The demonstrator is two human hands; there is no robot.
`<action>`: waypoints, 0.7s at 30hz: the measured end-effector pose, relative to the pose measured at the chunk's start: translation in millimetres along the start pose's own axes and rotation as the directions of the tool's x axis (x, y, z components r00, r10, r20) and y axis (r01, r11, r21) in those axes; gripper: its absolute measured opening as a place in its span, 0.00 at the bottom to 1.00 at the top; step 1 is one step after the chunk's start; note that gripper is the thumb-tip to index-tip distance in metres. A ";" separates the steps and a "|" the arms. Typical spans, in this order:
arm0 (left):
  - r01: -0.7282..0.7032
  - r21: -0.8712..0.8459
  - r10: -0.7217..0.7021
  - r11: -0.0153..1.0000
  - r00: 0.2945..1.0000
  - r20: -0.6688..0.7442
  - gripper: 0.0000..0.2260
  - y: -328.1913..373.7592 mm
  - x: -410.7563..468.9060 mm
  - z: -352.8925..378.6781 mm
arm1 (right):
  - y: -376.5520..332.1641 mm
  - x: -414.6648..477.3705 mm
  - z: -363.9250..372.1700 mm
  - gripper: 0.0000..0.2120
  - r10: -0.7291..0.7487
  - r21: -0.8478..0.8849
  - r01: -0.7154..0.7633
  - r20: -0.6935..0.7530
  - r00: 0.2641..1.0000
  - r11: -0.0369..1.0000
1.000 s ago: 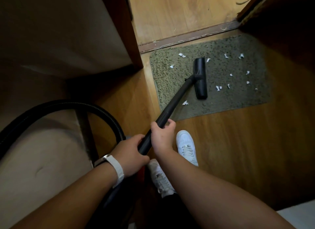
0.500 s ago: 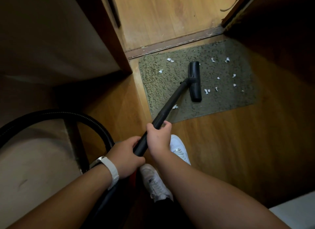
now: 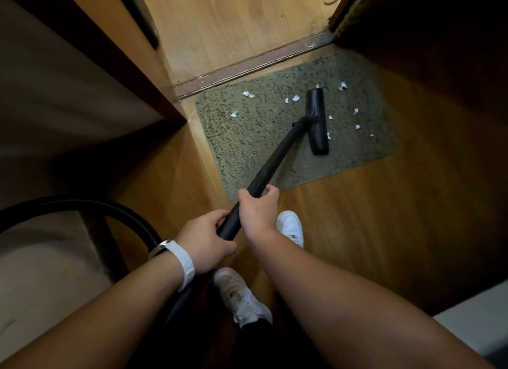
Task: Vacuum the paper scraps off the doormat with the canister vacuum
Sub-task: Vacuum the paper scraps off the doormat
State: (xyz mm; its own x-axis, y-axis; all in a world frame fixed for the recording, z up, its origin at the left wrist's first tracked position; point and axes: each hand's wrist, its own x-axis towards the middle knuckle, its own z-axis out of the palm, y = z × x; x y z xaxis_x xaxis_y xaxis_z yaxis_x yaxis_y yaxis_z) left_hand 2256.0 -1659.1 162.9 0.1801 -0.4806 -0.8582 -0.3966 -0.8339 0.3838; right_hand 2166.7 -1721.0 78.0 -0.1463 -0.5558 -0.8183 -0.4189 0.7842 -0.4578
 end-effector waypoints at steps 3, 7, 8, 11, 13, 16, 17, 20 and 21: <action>-0.008 0.042 0.007 0.999 1.000 0.018 0.28 7.1 4.4 -0.6 | -4.9 6.0 -4.0 0.30 0.015 -0.006 -0.016 -0.011 1.000 1.000; -0.013 0.066 0.011 0.998 1.000 0.021 0.28 13.7 11.0 -1.1 | -7.9 13.5 -7.0 0.31 0.020 -0.013 -0.020 -0.022 1.000 1.000; -0.016 0.067 0.014 0.998 1.000 0.022 0.28 15.5 12.4 -0.6 | -8.4 15.3 -8.2 0.31 0.019 -0.014 -0.020 -0.024 1.000 1.000; -0.021 0.059 0.019 0.998 0.999 0.030 0.28 21.0 15.3 1.9 | -10.5 20.7 -13.1 0.30 0.025 -0.009 -0.025 -0.025 0.999 1.000; -0.026 0.054 0.024 0.998 0.999 0.030 0.28 25.6 18.7 3.5 | -12.4 25.2 -17.1 0.30 0.025 -0.004 -0.025 -0.023 0.999 1.000; -0.024 0.033 0.023 0.999 0.999 0.039 0.29 33.0 25.4 8.0 | -17.6 31.9 -23.4 0.31 0.019 -0.008 -0.019 -0.037 0.999 1.000; -0.025 0.026 0.024 0.999 0.999 0.039 0.29 35.5 28.2 9.5 | -19.6 34.2 -25.7 0.31 0.021 -0.009 -0.021 -0.042 0.999 1.000; -0.039 0.019 0.038 0.999 0.998 0.041 0.28 45.1 35.8 14.0 | -26.0 41.8 -35.2 0.30 0.026 -0.002 -0.026 -0.044 0.999 1.000; -0.044 0.015 0.043 0.999 0.998 0.044 0.28 48.9 38.2 15.8 | -27.8 45.6 -38.8 0.29 0.027 0.002 -0.027 -0.043 0.999 1.000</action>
State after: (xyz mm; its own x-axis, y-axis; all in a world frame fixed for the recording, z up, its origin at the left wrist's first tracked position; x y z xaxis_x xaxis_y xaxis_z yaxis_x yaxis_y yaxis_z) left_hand 2229.4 -1713.9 143.5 0.1230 -0.5040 -0.8549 -0.4178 -0.8077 0.4160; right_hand 2136.9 -1778.9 66.9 -0.1961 -0.5454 -0.8149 -0.4130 0.7997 -0.4359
